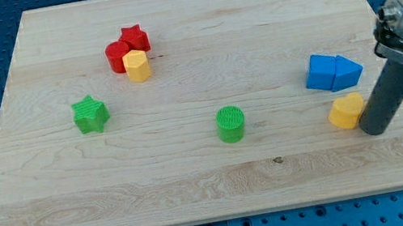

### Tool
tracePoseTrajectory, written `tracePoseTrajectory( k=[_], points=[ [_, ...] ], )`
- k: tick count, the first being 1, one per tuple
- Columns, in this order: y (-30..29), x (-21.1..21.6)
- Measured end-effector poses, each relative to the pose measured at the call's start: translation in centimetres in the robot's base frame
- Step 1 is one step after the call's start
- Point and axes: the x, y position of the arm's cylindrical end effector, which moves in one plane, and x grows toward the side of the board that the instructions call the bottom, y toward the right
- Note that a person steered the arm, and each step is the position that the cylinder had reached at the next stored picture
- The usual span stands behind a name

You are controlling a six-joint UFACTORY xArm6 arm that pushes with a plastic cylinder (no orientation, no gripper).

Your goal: Place the yellow heart towards the top right of the green circle

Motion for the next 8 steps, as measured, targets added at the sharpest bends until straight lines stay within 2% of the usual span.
tracePoseTrajectory(
  k=[3,5,8],
  points=[
    [0.0,-0.5],
    [-4.4,-1.2],
    [-2.1,-1.2]
  ],
)
